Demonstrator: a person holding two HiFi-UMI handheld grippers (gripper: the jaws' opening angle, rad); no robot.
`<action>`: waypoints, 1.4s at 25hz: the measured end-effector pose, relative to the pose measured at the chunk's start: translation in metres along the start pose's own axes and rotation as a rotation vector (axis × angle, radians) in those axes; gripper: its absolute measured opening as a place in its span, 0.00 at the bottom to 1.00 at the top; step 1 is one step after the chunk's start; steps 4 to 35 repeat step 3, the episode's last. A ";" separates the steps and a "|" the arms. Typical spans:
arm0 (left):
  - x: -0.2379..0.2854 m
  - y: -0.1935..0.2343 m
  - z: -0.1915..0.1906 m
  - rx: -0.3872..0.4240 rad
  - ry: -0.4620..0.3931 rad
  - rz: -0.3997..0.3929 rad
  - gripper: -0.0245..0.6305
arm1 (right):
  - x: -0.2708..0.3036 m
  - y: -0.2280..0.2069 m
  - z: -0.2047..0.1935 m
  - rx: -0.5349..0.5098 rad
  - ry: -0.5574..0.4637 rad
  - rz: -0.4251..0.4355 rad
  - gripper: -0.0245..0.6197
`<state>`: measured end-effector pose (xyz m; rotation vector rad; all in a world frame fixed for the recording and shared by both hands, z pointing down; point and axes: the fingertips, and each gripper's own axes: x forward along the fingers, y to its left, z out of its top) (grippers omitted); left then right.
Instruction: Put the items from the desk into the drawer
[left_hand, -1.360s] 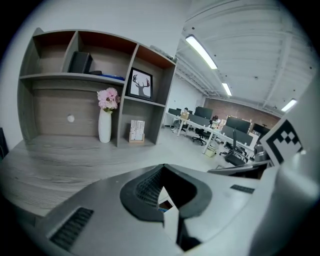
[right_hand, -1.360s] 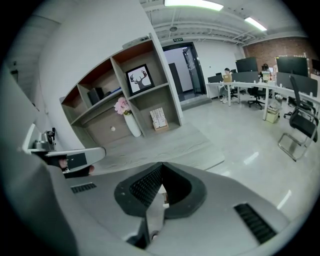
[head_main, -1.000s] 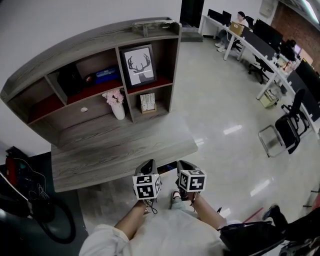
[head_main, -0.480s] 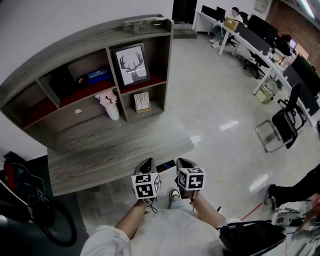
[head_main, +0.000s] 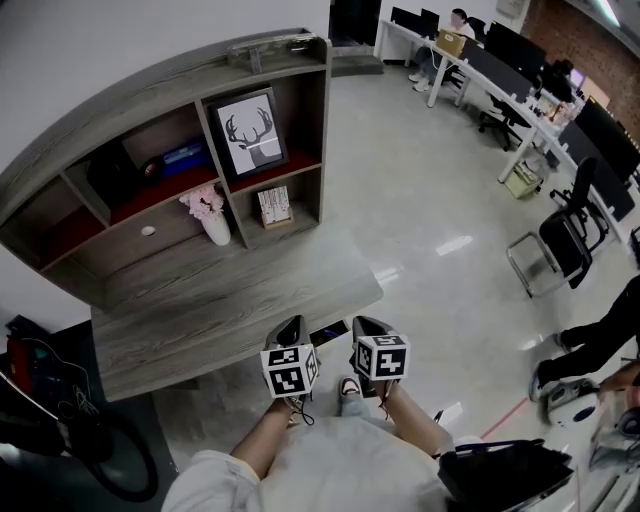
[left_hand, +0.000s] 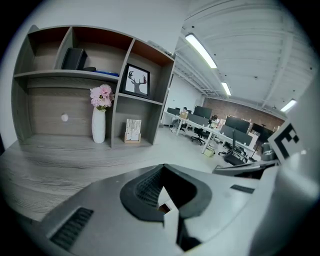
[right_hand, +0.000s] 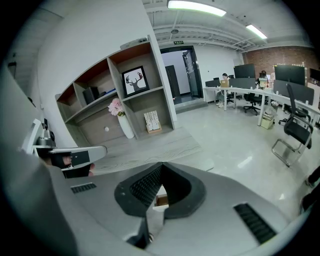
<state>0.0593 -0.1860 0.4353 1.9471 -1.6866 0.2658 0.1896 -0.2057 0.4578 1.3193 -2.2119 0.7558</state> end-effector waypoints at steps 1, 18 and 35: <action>0.001 -0.001 0.000 0.001 0.001 -0.001 0.04 | 0.000 -0.002 0.000 0.002 0.000 -0.002 0.04; 0.002 -0.004 -0.001 0.003 0.003 -0.004 0.04 | -0.001 -0.005 0.000 0.004 -0.001 -0.007 0.04; 0.002 -0.004 -0.001 0.003 0.003 -0.004 0.04 | -0.001 -0.005 0.000 0.004 -0.001 -0.007 0.04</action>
